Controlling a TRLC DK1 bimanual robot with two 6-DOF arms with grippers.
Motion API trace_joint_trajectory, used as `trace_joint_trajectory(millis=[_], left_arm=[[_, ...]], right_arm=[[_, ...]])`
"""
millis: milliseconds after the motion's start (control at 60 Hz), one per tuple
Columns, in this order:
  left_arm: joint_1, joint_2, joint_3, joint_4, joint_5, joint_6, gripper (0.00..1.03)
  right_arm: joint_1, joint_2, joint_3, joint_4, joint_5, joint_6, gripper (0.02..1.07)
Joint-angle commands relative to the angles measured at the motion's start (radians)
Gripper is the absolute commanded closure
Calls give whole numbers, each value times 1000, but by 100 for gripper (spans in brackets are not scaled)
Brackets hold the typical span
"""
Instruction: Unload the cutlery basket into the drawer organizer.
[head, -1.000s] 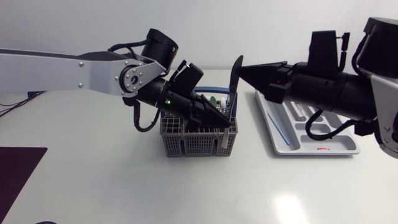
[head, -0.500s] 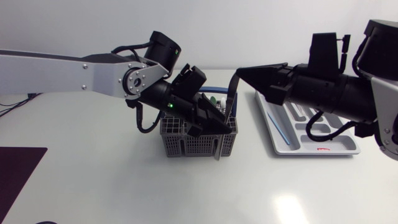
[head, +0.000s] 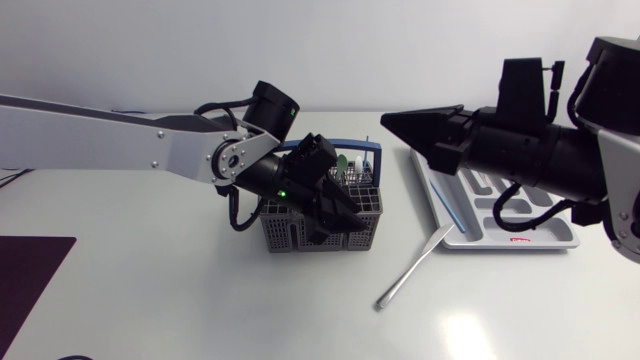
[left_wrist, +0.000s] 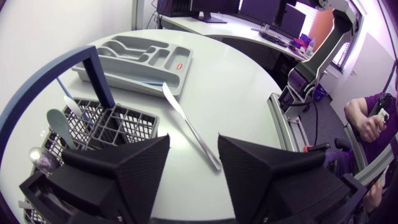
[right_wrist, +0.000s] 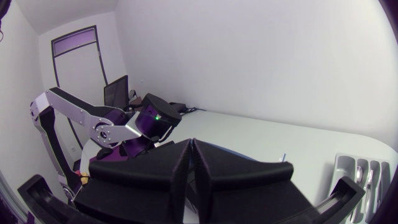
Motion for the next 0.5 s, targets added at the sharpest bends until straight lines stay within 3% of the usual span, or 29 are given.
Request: trace_joint_trajectory(millis=[0, 217, 483], left_arm=[[-20, 6, -45, 2, -22, 43, 81], [-87, -67, -117, 3, -157, 112, 85], [-126, -147, -177, 11, -217, 155, 92]], right_arm=[[-8, -29, -34, -6, -13, -19, 96], [-14, -98, -77, -63, -13, -94, 96], [-37, -182, -139, -117, -13, -152, 96]])
